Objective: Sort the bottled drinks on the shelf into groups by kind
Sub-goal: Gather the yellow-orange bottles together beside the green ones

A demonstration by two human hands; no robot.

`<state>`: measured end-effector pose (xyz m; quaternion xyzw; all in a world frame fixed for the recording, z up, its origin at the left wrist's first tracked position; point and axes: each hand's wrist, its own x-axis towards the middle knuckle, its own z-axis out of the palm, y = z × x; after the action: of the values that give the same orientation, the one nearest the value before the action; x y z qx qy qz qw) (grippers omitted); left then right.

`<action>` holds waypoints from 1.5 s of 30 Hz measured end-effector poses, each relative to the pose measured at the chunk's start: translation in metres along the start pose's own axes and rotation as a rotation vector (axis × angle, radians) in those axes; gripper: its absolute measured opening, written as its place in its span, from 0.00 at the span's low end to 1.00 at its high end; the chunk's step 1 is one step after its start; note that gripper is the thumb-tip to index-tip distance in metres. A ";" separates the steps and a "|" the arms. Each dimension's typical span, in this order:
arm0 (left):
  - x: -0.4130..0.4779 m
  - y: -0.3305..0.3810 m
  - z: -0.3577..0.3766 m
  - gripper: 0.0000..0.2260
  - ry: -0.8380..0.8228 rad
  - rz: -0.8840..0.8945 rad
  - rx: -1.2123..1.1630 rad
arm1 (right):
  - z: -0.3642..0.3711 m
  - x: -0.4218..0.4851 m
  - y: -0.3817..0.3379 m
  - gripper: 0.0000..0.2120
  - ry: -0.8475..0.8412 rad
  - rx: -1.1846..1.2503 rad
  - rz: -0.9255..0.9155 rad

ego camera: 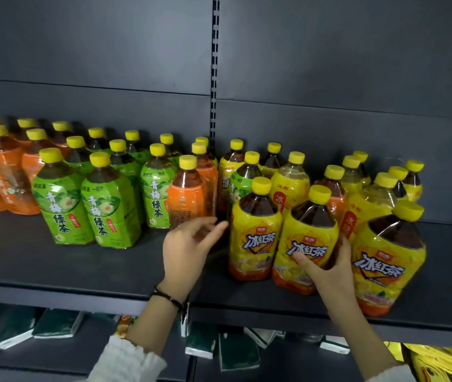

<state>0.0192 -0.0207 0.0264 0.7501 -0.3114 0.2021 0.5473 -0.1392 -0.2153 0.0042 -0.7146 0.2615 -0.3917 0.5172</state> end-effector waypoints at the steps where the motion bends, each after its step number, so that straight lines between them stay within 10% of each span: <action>1: -0.001 -0.003 -0.004 0.21 0.172 -0.004 -0.021 | 0.001 0.000 0.001 0.48 0.006 -0.001 -0.003; 7: 0.028 -0.024 0.008 0.48 0.139 -0.282 0.133 | 0.004 -0.004 0.002 0.51 0.013 0.022 -0.003; 23: 0.029 -0.073 -0.092 0.47 -0.137 -0.288 -0.157 | 0.034 -0.002 0.004 0.48 0.043 -0.061 -0.061; 32: 0.016 -0.081 -0.093 0.46 0.062 -0.338 0.060 | 0.059 0.003 -0.002 0.44 0.158 -0.252 0.009; 36: 0.017 -0.087 -0.107 0.43 0.031 -0.324 0.079 | 0.073 -0.033 -0.022 0.22 0.356 -0.135 -0.300; 42: 0.019 -0.097 -0.129 0.41 -0.020 -0.291 0.091 | 0.168 -0.062 -0.068 0.12 -0.421 0.116 -0.189; 45: 0.020 -0.101 -0.136 0.42 -0.040 -0.301 0.061 | 0.218 -0.036 -0.079 0.27 -0.331 0.086 -0.085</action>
<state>0.1083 0.1238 0.0124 0.8083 -0.2003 0.1121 0.5421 0.0189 -0.0452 0.0337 -0.7569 0.1253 -0.3011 0.5663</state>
